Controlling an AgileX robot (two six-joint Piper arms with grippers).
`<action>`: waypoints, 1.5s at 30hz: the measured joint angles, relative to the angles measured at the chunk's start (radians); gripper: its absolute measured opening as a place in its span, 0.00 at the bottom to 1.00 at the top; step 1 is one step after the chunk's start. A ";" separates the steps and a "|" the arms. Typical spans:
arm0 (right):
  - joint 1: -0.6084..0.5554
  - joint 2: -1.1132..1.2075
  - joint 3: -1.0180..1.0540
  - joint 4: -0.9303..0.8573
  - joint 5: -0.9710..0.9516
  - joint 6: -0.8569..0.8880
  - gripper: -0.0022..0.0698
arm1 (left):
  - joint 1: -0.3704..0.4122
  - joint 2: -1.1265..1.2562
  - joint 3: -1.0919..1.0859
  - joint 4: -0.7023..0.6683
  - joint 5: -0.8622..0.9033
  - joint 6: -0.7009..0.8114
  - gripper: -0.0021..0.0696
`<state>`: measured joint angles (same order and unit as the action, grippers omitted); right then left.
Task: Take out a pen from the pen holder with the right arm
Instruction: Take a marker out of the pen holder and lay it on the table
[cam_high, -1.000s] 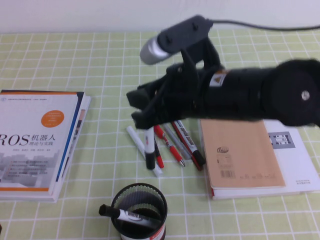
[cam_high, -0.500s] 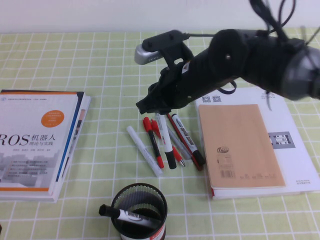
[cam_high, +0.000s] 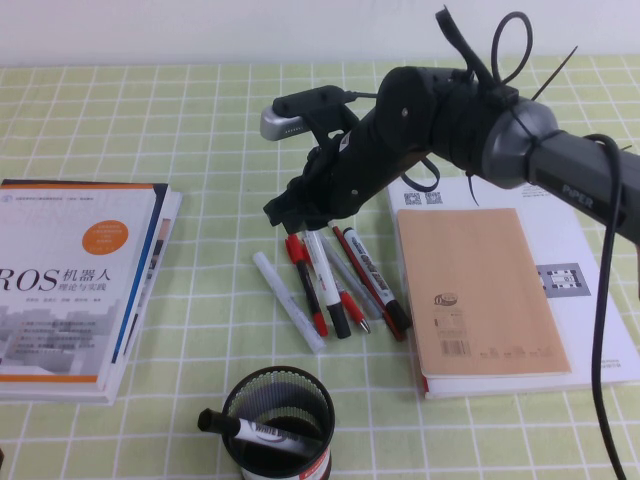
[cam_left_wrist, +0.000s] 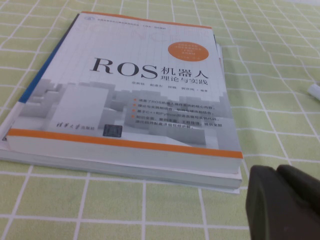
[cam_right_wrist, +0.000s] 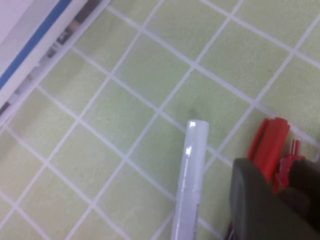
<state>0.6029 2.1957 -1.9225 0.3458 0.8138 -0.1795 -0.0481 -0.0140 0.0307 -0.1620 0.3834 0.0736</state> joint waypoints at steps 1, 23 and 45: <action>-0.002 0.004 0.000 0.001 -0.002 0.000 0.17 | 0.000 0.000 0.000 0.000 0.000 0.000 0.02; -0.010 0.085 -0.002 0.017 -0.082 0.002 0.25 | 0.000 0.000 0.000 0.000 0.000 0.000 0.02; 0.037 -0.289 0.232 -0.100 -0.101 0.003 0.18 | 0.000 0.000 0.000 0.000 0.000 0.000 0.02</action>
<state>0.6396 1.9065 -1.6903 0.2461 0.7131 -0.1766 -0.0481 -0.0140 0.0307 -0.1620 0.3834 0.0736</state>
